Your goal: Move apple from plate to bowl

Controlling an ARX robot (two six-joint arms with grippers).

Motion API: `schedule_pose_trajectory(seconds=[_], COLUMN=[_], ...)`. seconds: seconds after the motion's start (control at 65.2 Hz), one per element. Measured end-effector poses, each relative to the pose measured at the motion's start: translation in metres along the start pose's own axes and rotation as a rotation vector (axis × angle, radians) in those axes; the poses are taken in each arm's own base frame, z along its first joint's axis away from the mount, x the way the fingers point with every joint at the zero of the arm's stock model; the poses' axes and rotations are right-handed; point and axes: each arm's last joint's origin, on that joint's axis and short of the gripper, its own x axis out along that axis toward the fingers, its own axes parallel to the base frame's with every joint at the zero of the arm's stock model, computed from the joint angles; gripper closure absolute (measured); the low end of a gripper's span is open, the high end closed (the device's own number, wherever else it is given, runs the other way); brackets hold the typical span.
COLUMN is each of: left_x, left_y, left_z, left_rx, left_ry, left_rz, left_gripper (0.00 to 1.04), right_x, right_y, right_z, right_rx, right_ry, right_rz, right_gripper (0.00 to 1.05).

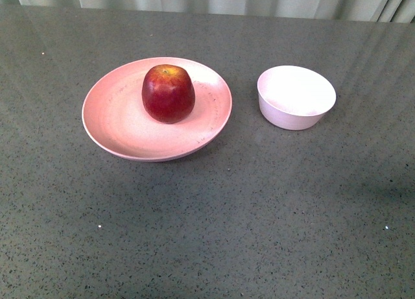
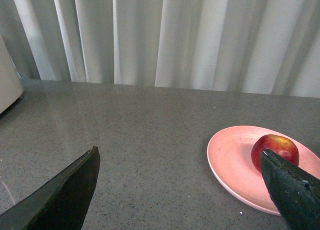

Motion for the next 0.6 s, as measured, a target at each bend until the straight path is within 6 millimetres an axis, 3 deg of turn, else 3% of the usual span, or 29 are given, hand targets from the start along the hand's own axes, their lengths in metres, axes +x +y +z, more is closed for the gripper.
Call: schedule_pose_trajectory(seconds=[0.598], left_x=[0.000], left_y=[0.000], left_z=[0.000], left_rx=[0.000], left_ry=[0.000], left_rz=[0.000], left_gripper=[0.09], right_x=[-0.018], right_y=[0.000], right_z=[-0.003], right_rx=[0.000], right_ry=[0.006], right_rz=[0.000], right_gripper=[1.03])
